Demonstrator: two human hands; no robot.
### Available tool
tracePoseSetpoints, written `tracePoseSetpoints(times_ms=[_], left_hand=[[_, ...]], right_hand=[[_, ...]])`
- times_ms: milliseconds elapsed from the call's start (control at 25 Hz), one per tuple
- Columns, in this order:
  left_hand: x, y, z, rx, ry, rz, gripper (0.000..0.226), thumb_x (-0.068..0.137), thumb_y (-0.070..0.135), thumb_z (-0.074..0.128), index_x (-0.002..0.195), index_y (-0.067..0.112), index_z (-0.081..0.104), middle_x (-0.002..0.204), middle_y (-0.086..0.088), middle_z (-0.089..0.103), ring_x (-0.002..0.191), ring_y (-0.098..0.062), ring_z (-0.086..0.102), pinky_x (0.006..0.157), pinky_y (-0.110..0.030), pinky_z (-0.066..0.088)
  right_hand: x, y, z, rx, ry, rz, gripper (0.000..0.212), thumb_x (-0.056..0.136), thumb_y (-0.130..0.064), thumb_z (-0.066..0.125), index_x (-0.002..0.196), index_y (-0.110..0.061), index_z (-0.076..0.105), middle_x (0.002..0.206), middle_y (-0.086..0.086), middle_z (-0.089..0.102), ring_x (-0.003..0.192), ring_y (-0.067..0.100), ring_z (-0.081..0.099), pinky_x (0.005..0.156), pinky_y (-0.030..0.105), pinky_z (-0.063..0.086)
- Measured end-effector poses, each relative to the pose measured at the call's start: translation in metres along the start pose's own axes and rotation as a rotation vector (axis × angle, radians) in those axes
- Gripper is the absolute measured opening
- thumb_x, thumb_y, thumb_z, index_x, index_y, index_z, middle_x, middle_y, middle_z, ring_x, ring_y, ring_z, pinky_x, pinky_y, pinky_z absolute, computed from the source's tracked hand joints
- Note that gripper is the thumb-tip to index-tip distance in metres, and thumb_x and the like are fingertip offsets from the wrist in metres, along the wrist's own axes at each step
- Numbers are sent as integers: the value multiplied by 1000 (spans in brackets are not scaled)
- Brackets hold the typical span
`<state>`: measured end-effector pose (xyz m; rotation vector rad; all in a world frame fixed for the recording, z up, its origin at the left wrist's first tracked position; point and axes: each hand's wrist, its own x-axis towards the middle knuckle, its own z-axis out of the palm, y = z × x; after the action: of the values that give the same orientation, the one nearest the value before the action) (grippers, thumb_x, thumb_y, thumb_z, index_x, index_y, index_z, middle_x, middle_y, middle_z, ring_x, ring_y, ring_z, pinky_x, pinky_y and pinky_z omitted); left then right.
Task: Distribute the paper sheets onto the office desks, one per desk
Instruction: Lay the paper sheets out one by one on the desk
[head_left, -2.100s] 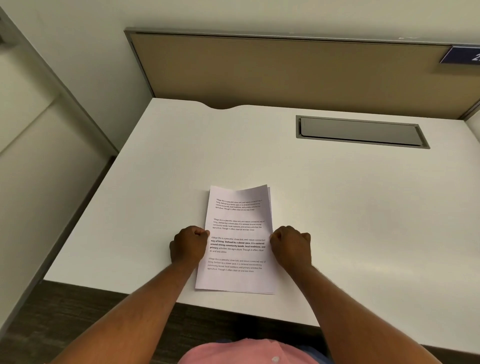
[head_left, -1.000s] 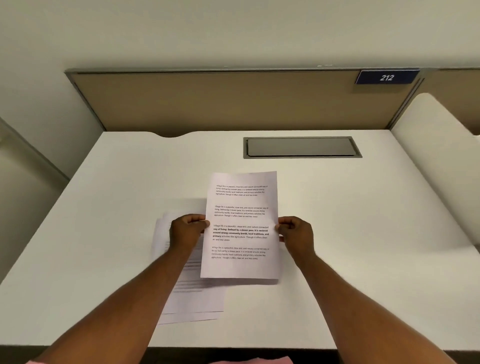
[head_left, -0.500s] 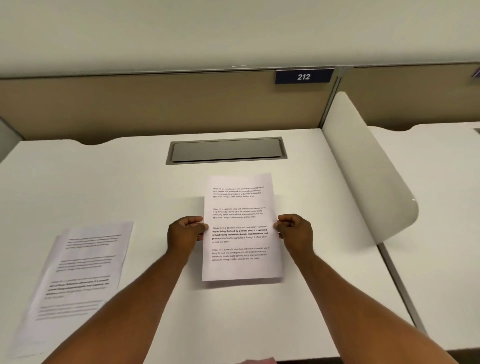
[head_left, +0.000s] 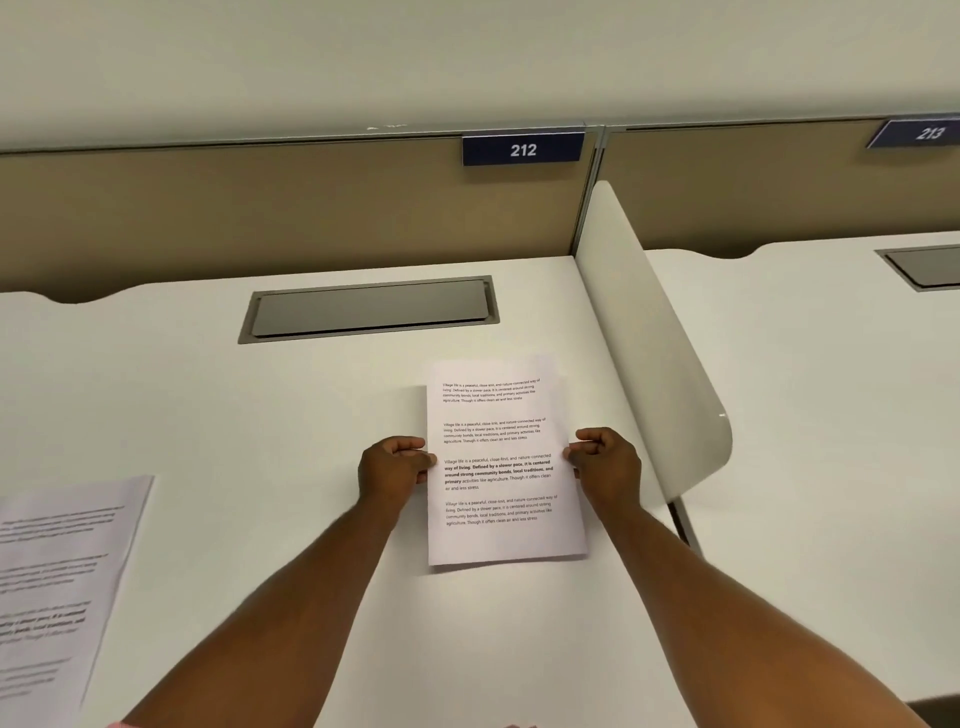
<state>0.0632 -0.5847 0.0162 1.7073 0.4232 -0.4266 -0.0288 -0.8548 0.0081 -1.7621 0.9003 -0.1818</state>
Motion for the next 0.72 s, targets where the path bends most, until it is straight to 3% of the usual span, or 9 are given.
tracePoseSetpoints(times_ms=[120,280,560,720], left_hand=[[7,1,18,22,9,-29,26,73,-6,80,96,4,71,92,-19,76,75,-31,70,83,-47,62],[15,4,32,84,45,-37,27,70,-6,81,90,9,71,85,-13,74,70,-28,68,83,-48,62],[24,1,38,218,84,-1,28,66,0,82,83,18,69,81,-3,75,83,-29,74,87,-44,60],[27,-2,33,221,84,2,28,67,3,81,87,18,70,84,-1,75,86,-27,74,89,-43,59]], right_hand=[[16,3,-6,-40,8,3,22,80,-9,79,97,-20,69,78,-5,74,80,20,72,85,41,59],[29,3,-3,-100,31,13,22,81,-9,77,100,-16,69,79,-3,74,85,19,71,87,36,56],[31,0,3,-133,68,31,19,85,-6,73,102,-13,68,79,-3,71,85,18,67,67,15,41],[24,-4,4,-123,92,53,22,88,-9,70,109,-13,66,94,0,70,91,20,64,73,22,41]])
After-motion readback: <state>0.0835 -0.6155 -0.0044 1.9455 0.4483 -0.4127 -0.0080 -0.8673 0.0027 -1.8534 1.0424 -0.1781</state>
